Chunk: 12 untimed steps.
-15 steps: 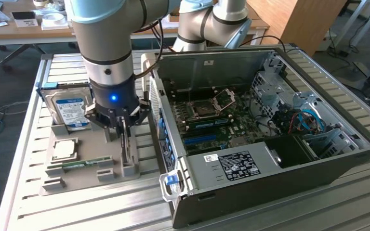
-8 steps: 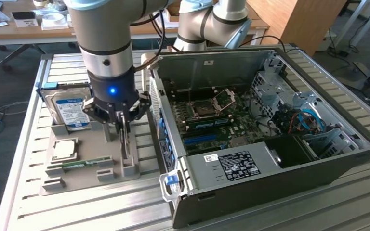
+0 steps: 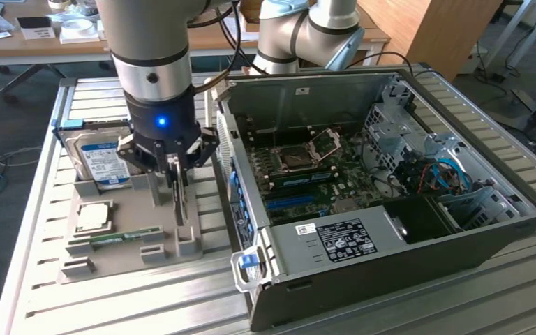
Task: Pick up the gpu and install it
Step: 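Pick up the gpu and move the gpu toward the slot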
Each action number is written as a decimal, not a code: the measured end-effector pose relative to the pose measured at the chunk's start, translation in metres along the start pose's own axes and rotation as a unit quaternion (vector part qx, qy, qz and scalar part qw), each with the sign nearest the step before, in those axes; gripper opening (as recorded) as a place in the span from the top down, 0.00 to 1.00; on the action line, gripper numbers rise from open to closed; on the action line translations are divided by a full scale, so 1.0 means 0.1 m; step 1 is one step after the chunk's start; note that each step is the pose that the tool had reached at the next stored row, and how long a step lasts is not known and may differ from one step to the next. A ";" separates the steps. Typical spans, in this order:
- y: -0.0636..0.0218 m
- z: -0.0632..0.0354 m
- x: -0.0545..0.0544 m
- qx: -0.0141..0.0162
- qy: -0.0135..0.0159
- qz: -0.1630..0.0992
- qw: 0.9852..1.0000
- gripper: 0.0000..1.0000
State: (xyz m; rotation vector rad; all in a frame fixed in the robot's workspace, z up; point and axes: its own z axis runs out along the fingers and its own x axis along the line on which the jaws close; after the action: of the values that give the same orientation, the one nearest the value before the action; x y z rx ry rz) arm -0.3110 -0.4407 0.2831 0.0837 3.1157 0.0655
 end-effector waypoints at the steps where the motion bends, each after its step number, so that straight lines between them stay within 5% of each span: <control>1: 0.000 0.000 0.00 0.000 0.000 0.000 1.000 0.73; 12: 0.000 -0.012 0.00 0.000 0.000 0.000 1.000 0.73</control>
State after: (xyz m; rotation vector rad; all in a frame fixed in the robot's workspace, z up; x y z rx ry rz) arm -0.3111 -0.4407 0.2842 0.0836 3.1162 0.0648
